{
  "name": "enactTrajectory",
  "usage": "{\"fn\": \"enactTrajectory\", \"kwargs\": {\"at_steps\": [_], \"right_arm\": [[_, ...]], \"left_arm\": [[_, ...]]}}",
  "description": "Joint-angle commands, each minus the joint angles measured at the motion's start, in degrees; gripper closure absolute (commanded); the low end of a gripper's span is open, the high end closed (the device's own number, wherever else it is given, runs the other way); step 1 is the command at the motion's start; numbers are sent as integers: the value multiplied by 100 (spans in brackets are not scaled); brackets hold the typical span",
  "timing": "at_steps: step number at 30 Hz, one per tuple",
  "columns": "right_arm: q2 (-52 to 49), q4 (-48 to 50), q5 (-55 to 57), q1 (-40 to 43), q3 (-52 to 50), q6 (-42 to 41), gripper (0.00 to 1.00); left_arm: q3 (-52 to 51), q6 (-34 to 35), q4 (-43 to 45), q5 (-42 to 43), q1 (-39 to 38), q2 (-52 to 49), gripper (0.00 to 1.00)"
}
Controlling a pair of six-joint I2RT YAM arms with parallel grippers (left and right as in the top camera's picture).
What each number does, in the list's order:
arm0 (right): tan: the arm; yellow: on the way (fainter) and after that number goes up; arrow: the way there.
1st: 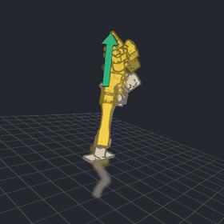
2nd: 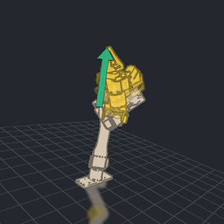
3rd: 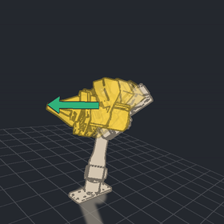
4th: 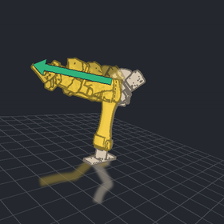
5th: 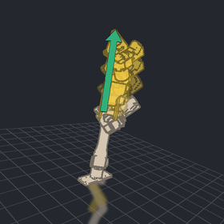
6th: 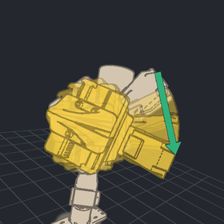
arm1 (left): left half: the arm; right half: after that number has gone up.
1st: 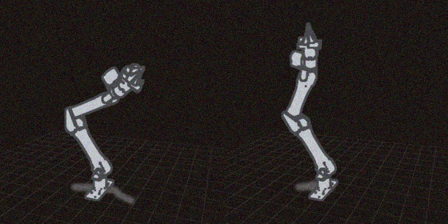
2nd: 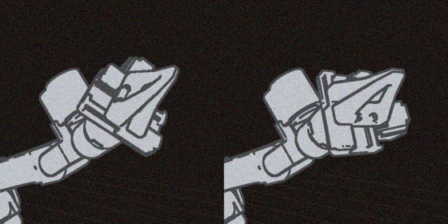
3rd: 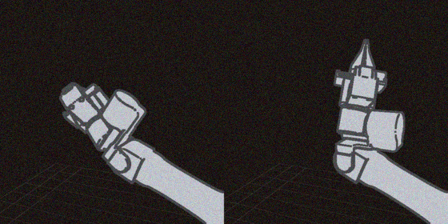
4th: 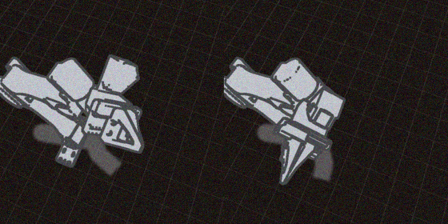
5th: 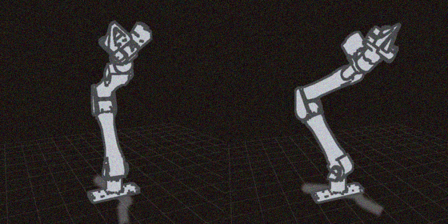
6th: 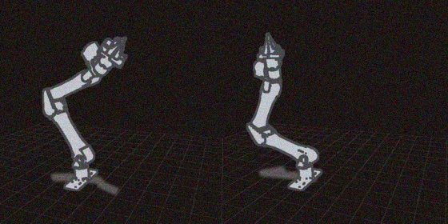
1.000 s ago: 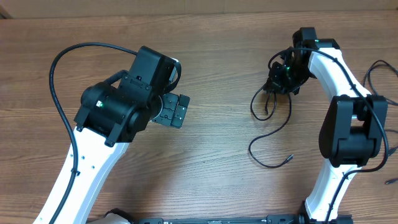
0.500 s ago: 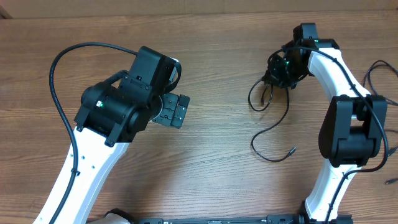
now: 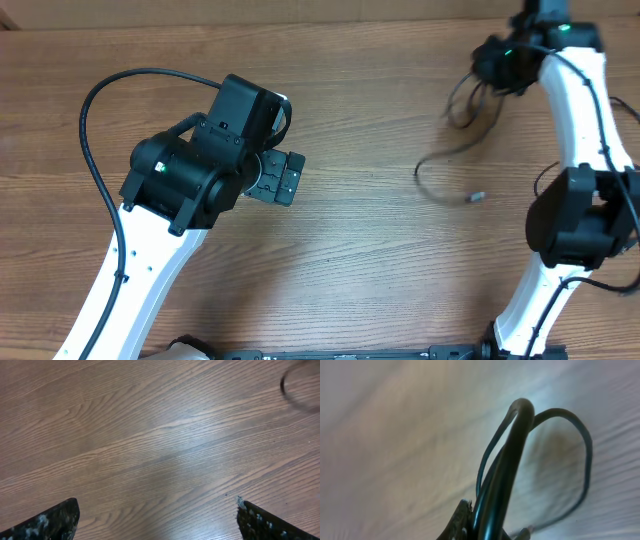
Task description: Untangle cables
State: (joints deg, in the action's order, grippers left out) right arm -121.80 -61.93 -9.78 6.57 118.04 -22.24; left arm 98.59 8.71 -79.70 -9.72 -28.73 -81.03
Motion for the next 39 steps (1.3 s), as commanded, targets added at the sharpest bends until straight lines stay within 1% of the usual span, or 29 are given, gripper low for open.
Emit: {"fn": "enactTrajectory", "kwargs": {"at_steps": [1, 5, 9, 14, 17, 18, 19, 20, 21, 22, 26, 28, 29, 34, 37, 39], "right_arm": [[157, 59, 723, 203, 546, 17, 96], [157, 201, 1580, 415, 874, 17, 96], [157, 409, 2411, 579, 894, 13, 96], [157, 363, 2968, 741, 868, 13, 96], [140, 114, 3274, 763, 866, 11, 96], [136, 37, 3300, 767, 866, 11, 88], [136, -72, 3311, 778, 866, 11, 69], [136, -160, 3309, 787, 866, 2, 46], [133, -223, 3311, 796, 866, -31, 6], [136, -302, 3292, 811, 866, -31, 0], [136, -765, 3279, 813, 868, -31, 0], [136, -1005, 3077, 785, 868, -28, 0], [136, -1244, 2601, 769, 868, -26, 0], [136, -1862, 1163, 765, 868, -28, 0], [136, -2046, 656, 765, 868, -28, 0], [136, -2092, 553, 765, 868, -28, 0]], "left_arm": [[13, 74, 20, -79, 22, -28, 0], [13, 74, 20, -79, 22, -28, 0], [13, 74, 22, -79, 22, -28, 1], [13, 74, 20, -79, 22, -28, 0], [13, 74, 22, -79, 22, -28, 0], [13, 74, 22, -79, 22, -28, 0], [13, 74, 20, -79, 22, -28, 0], [13, 74, 22, -79, 22, -28, 0], [13, 74, 20, -79, 22, -28, 0], [13, 74, 20, -79, 22, -28, 0], [13, 74, 20, -79, 22, -28, 0], [13, 74, 20, -79, 22, -28, 0], [13, 74, 20, -79, 22, -28, 0], [13, 74, 20, -79, 22, -28, 0], [13, 74, 20, -79, 22, -28, 0], [13, 74, 22, -79, 22, -28, 0]]}}
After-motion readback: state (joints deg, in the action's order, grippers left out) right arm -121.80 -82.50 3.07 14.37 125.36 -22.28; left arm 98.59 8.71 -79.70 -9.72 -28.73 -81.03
